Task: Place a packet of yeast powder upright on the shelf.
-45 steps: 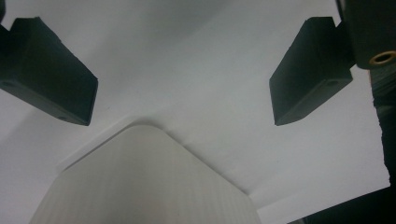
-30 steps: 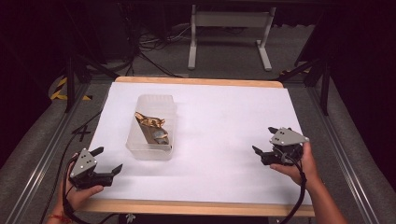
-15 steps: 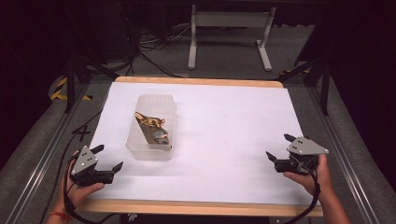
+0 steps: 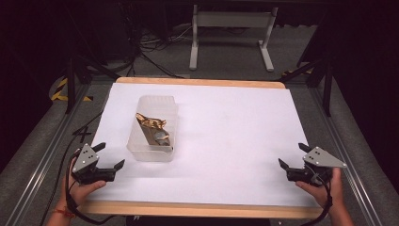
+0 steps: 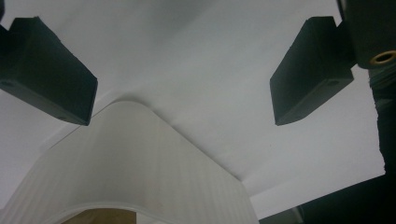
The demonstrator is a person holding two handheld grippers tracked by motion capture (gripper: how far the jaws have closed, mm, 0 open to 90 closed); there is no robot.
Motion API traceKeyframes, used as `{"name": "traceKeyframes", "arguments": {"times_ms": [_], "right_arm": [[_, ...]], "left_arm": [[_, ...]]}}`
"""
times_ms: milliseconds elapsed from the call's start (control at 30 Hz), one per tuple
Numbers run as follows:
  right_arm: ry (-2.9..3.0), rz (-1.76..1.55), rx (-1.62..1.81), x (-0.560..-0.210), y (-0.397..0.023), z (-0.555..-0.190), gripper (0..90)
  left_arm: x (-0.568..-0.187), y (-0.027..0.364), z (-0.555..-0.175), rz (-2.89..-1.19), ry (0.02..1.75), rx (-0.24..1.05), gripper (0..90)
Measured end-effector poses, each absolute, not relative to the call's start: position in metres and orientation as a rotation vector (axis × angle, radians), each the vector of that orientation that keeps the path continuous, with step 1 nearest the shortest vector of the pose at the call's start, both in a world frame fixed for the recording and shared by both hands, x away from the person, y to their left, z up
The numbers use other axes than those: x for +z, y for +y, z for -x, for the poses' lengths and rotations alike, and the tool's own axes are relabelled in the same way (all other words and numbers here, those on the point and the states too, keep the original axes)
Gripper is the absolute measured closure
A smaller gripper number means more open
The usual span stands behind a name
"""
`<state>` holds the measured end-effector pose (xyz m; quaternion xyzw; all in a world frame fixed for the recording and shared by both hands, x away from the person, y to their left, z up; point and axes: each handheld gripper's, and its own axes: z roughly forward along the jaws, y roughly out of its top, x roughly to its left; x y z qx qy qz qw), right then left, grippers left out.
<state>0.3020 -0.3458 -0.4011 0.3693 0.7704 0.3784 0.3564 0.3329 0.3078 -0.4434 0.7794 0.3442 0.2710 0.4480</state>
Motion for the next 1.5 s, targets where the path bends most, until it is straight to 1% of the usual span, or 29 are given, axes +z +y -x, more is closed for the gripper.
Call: {"name": "traceKeyframes", "arguments": {"times_ms": [267,433,900,1300,1500], "right_arm": [[1.897,-1.006,1.033,-0.408,-0.361,-0.289,12.0],[1.845,-1.036,1.054,-0.415,-0.365,-0.288,11.6],[1.804,-1.071,1.041,-0.428,-0.358,-0.291,11.2],[1.805,-1.043,1.001,-0.431,-0.35,-0.29,11.0],[1.791,-1.078,1.013,-0.434,-0.35,-0.29,9.0]], "left_arm": [[-0.442,0.31,-0.334,-1.912,0.865,0.671,8.4],[-0.441,0.311,-0.334,-1.91,0.869,0.679,8.3],[-0.442,0.309,-0.333,-1.925,0.86,0.688,8.1],[-0.441,0.31,-0.333,-1.929,0.857,0.698,7.9],[-0.442,0.309,-0.335,-1.933,0.856,0.697,7.8]]}}
